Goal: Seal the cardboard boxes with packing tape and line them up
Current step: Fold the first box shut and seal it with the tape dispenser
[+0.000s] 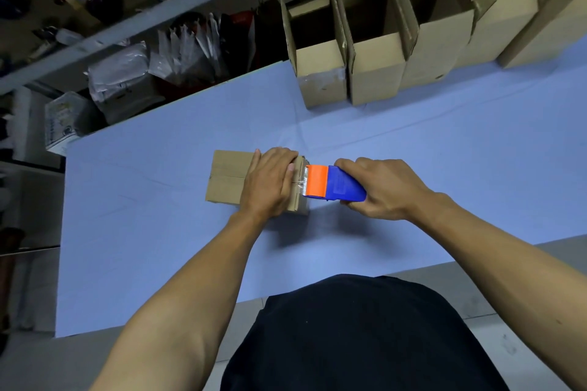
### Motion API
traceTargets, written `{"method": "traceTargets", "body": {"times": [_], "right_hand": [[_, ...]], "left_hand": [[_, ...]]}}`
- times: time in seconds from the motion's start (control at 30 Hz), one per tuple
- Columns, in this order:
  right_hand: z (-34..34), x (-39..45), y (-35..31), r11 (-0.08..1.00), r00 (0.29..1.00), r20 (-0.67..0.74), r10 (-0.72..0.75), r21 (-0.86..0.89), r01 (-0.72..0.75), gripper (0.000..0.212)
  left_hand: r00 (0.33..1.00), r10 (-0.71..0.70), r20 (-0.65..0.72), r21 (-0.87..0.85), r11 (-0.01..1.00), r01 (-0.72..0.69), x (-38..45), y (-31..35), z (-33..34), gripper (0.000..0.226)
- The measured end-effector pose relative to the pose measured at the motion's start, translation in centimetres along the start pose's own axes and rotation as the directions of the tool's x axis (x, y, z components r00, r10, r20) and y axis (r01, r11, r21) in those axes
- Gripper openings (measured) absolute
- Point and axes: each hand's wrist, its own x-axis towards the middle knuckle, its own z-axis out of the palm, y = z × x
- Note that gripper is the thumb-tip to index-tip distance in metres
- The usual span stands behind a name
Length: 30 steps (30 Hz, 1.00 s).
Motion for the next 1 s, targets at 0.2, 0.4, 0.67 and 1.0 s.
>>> {"method": "traceTargets", "body": {"times": [0.2, 0.4, 0.67, 1.0], "right_hand": [[0.8, 0.1, 0.9, 1.000, 0.999, 0.043, 0.027, 0.011, -0.028, 0.058], [2.3, -0.6, 0.5, 0.991, 0.991, 0.089, 0.099, 0.079, -0.106, 0.065], [3.4, 0.2, -1.3, 0.986, 0.978, 0.121, 0.169, -0.031, -0.167, 0.070], [4.2, 2.0, -2.7, 0.983, 0.970, 0.157, 0.183, -0.061, -0.175, 0.070]], "left_hand": [[1.000, -0.003, 0.031, 0.009, 1.000, 0.003, 0.1, -0.1, 0.0, 0.028], [0.998, -0.023, 0.056, 0.031, 0.999, 0.022, 0.2, 0.0, 0.0, 0.028], [0.978, -0.082, 0.190, 0.204, 0.978, 0.043, 0.7, 0.5, 0.2, 0.065], [0.983, -0.116, 0.144, 0.090, 0.991, 0.104, 0.6, -0.2, 0.9, 0.057]]}}
